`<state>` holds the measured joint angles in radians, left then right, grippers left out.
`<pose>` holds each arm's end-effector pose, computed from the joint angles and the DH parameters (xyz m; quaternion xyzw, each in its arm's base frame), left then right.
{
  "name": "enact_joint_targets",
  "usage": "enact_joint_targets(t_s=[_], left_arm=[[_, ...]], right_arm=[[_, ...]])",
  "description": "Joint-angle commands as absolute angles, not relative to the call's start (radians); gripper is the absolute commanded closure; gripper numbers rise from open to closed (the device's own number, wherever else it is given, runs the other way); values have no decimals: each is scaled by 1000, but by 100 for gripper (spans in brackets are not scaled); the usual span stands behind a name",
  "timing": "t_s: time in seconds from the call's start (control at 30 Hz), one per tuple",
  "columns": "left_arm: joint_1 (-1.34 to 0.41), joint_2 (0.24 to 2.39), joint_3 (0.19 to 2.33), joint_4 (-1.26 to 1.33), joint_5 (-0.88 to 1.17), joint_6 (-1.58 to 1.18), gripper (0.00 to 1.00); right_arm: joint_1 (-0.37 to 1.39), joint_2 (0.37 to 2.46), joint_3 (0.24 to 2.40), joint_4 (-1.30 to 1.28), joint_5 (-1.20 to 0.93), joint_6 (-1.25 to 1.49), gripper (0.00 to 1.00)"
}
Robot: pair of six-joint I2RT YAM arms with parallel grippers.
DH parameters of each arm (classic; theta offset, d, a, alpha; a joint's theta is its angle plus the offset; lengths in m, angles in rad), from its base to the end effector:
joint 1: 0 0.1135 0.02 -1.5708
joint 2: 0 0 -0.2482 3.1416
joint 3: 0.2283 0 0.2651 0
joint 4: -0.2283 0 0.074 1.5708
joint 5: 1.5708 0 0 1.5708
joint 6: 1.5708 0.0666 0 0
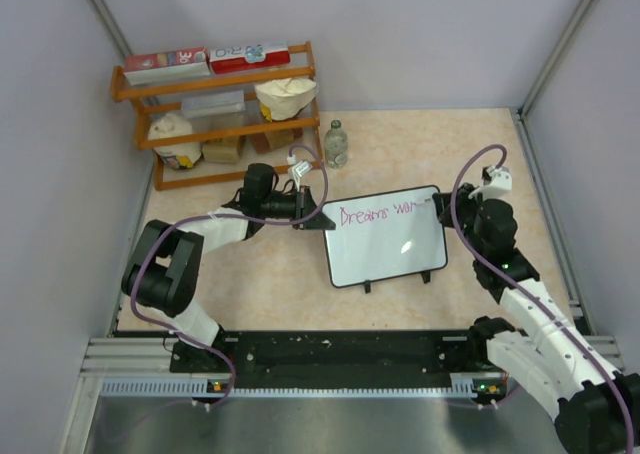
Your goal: Write a sentence on the whiteboard
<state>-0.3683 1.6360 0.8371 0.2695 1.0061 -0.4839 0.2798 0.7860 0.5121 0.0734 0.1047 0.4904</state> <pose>0.3099 -0.1799 0.1626 0.1955 0.7726 -0.5610 0.2240 0.2392 0.0615 0.2491 0.1142 0.7655 0.1998 0.6009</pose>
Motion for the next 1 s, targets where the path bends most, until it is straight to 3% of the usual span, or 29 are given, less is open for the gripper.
enact_joint_targets(t_s=[0.0, 0.97], left_arm=[[-371, 1612, 854, 258, 928, -425, 100], [-371, 1611, 854, 252, 925, -420, 100]], right_arm=[[268, 759, 514, 51, 118, 472, 100], [255, 767, 508, 67, 140, 499, 100]])
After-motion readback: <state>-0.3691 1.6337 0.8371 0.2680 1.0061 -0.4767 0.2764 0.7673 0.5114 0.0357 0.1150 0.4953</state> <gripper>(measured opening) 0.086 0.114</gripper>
